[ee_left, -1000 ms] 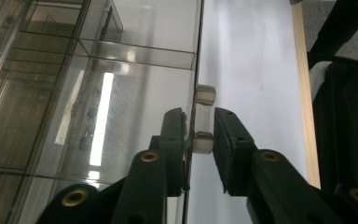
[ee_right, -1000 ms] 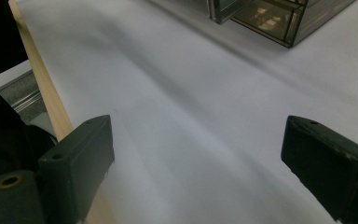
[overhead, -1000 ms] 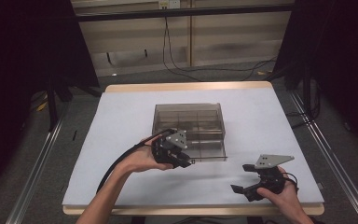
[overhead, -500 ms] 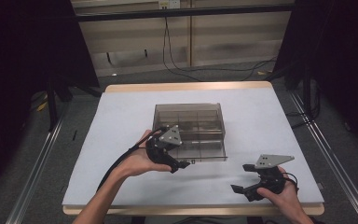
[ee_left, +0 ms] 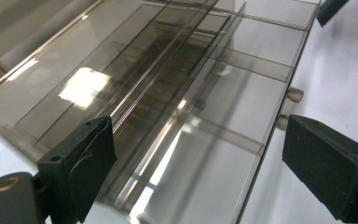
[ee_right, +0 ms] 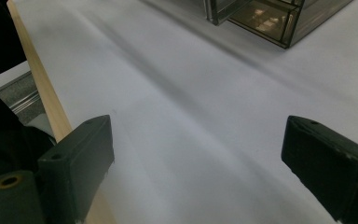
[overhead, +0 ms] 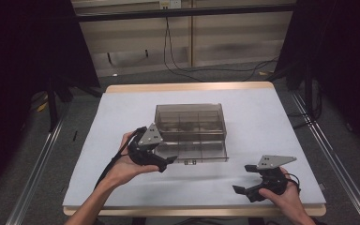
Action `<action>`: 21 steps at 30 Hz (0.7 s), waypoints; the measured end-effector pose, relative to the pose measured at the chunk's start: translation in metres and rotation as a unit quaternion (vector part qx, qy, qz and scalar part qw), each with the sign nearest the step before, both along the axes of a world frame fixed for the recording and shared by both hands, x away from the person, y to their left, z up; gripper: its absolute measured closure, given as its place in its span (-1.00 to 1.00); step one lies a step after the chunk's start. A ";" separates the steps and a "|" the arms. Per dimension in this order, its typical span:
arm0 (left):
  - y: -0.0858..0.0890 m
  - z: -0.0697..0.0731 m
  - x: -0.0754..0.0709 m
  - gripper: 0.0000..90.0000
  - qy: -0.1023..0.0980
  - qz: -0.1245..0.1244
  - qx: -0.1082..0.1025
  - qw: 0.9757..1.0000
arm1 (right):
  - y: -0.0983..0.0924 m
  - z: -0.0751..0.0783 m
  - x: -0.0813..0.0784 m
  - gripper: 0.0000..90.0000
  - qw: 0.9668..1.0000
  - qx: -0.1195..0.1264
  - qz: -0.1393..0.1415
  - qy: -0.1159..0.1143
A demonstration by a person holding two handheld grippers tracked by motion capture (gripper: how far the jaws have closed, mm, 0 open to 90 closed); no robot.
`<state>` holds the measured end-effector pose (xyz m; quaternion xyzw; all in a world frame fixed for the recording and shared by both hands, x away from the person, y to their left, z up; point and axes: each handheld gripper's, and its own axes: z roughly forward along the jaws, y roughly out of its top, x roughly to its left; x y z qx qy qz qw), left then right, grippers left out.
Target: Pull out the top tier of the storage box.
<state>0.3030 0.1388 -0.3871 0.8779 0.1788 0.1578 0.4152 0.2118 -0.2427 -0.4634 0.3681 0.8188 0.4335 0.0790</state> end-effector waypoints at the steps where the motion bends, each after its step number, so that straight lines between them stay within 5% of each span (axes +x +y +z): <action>1: 0.004 0.000 -0.002 -0.78 0.002 0.012 -0.006 1.000 | 0.000 0.000 0.000 -0.80 1.000 0.000 0.000 0.000; 7: 0.024 -0.004 -0.009 -0.78 0.026 0.040 -0.035 0.998 | 0.001 0.000 0.000 -0.80 1.000 -0.001 0.000 0.001; 17: 0.058 -0.019 -0.027 -0.65 0.017 0.090 -0.058 0.994 | 0.001 0.000 0.000 -0.80 1.000 -0.002 0.000 0.000; 21: 0.068 -0.024 -0.033 -0.60 0.023 0.107 -0.083 0.991 | 0.001 0.000 0.000 -0.80 1.000 -0.002 -0.001 0.000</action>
